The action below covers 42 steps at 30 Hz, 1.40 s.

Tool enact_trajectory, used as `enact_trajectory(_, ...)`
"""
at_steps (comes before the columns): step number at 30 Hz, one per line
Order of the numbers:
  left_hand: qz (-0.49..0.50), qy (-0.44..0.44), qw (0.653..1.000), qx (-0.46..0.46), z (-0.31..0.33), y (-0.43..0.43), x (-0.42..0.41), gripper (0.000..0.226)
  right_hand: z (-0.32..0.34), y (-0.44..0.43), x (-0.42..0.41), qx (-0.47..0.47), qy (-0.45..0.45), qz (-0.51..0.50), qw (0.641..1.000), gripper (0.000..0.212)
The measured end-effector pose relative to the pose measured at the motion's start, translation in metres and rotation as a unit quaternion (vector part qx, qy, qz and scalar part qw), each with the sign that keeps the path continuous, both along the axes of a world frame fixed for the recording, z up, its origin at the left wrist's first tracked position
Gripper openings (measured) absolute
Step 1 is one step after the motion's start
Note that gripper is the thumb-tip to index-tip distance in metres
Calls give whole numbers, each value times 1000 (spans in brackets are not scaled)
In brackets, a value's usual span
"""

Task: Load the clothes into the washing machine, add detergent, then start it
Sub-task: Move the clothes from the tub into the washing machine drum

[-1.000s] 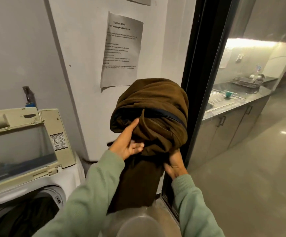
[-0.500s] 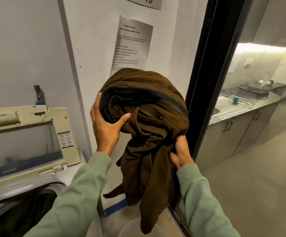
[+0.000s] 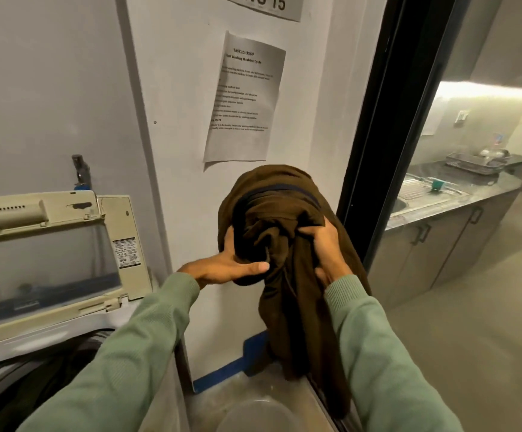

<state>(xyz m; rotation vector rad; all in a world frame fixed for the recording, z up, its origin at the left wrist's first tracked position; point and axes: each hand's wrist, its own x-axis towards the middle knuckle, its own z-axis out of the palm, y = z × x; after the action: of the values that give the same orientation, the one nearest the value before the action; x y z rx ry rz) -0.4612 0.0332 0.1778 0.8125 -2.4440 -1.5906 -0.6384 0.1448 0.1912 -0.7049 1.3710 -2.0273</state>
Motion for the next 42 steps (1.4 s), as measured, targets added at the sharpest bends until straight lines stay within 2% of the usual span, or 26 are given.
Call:
enact_trajectory(2, 77, 47, 995, -42, -14, 5, -3, 149, 6, 3, -1, 14, 50, 15, 999, 47)
enact_trajectory(4, 147, 102, 982, -57, -20, 10, -7, 132, 10, 6, -1, 14, 74, 28, 997, 50)
enact_trajectory(7, 154, 160, 974, 35, -20, 21, -19, 117, 13, 11, 1, 17, 80, 28, 996, 46)
enact_trajectory(11, 142, 205, 966, 69, -9, 29, -32, 128, 14, 13, 0, -21, 51, 69, 996, 35)
enact_trajectory(13, 185, 205, 959, 68, -6, 29, -36, 110, 15, 15, -1, -48, 29, 132, 990, 40)
enact_trajectory(16, 278, 196, 940, 32, -9, 28, -40, 62, 17, 17, -6, -25, 45, 193, 980, 50)
enact_trajectory(18, 314, 220, 921, 65, -13, 31, -41, 51, 20, 14, -8, 33, 113, 204, 972, 64)
enact_trajectory(19, 322, 236, 911, 105, -16, 33, -41, 50, 21, 13, -7, 79, 169, 193, 963, 79)
enact_trajectory(21, 325, 257, 890, 188, -23, 37, -43, 53, 23, 13, -6, 164, 294, 163, 927, 106)
enact_trajectory(22, 332, 266, 878, 219, -28, 36, -44, 56, 24, 15, -5, 177, 339, 157, 911, 114)
enact_trajectory(25, 403, 302, 820, 273, -41, 37, -47, 52, 22, 27, 1, 163, 416, 172, 878, 128)
enact_trajectory(28, 473, 348, 751, 302, -45, 39, -49, 34, 8, 32, 1, 186, 465, 170, 848, 136)
enact_trajectory(30, 469, 371, 736, 316, -46, 36, -47, 23, -4, 35, -2, 206, 489, 152, 834, 134)
enact_trajectory(31, 454, 375, 743, 318, -44, 35, -46, 23, -9, 37, -5, 209, 487, 142, 836, 130)
enact_trajectory(33, 405, 353, 790, 297, -38, 33, -44, 30, -13, 42, -10, 185, 461, 123, 859, 116)
enact_trajectory(35, 359, 313, 841, 258, -28, 34, -47, 46, -11, 45, -16, 145, 418, 107, 890, 103)
enact_trajectory(37, 320, 290, 876, 217, -17, 36, -51, 66, -6, 45, -20, 115, 384, 101, 910, 97)
enact_trajectory(40, 288, 265, 908, 150, -9, 33, -60, 78, 2, 46, -21, 91, 356, 111, 923, 92)
enact_trajectory(42, 299, 273, 906, 128, -9, 34, -61, 65, 4, 47, -24, 76, 348, 118, 927, 91)
